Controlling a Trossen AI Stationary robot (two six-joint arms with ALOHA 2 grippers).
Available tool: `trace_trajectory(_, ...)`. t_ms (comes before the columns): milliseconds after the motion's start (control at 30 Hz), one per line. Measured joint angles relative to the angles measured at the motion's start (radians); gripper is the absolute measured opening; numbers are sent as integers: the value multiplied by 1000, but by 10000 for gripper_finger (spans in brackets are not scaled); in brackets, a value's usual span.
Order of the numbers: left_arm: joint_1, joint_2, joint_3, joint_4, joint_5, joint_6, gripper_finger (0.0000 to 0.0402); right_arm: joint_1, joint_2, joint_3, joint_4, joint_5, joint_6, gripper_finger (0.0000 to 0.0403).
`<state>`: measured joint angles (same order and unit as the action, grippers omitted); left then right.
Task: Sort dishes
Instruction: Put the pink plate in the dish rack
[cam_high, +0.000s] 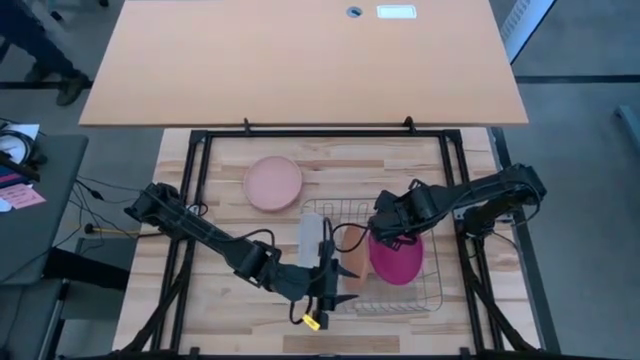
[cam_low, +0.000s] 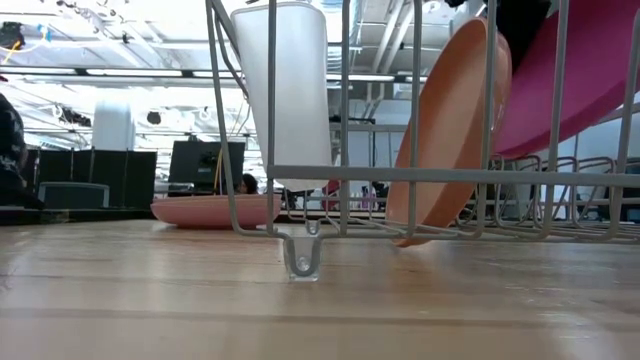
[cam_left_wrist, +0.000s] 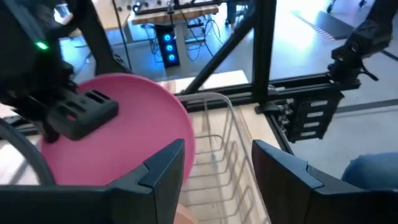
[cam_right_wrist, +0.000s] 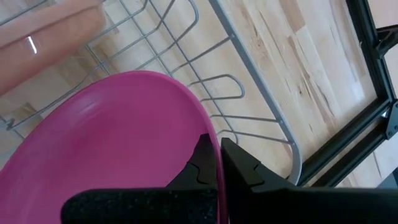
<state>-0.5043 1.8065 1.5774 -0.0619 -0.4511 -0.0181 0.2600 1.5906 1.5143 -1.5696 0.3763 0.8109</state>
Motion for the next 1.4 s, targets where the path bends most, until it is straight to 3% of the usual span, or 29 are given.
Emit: trace_trajectory(1400, 5, 1, 30, -61, -7, 11, 182, 9, 2, -1, -1, -10, 83, 18)
